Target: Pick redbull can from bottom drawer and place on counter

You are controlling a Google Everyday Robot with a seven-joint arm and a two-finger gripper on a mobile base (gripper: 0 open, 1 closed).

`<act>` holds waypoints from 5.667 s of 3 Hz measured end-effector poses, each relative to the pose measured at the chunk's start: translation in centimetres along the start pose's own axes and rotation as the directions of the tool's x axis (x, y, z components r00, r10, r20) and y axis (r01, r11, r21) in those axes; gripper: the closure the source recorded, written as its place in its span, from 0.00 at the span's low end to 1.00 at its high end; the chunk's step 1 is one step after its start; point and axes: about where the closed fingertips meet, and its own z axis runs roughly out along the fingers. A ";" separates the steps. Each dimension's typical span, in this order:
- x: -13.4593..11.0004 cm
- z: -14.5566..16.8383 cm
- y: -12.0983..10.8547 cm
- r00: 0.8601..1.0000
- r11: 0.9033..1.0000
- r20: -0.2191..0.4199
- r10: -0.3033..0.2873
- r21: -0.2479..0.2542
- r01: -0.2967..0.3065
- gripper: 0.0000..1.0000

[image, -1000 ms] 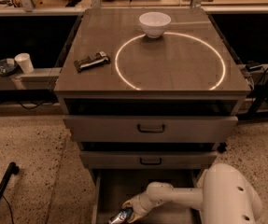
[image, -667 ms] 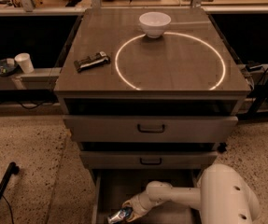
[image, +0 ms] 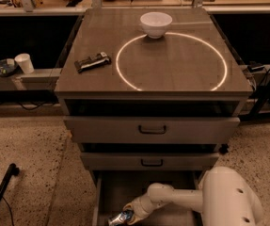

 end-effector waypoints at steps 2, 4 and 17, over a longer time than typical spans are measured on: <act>-4.9 -11.7 0.6 0.989 0.963 -0.015 -0.145 0.226 0.144 1.00; -10.1 -15.8 3.7 0.963 0.922 -0.045 -0.264 0.281 0.266 1.00; -30.2 -67.5 -10.5 0.790 0.619 -0.610 -0.052 0.602 0.505 1.00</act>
Offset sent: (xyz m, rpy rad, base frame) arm -0.0549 -0.0611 0.2359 0.1727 -0.4200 0.0242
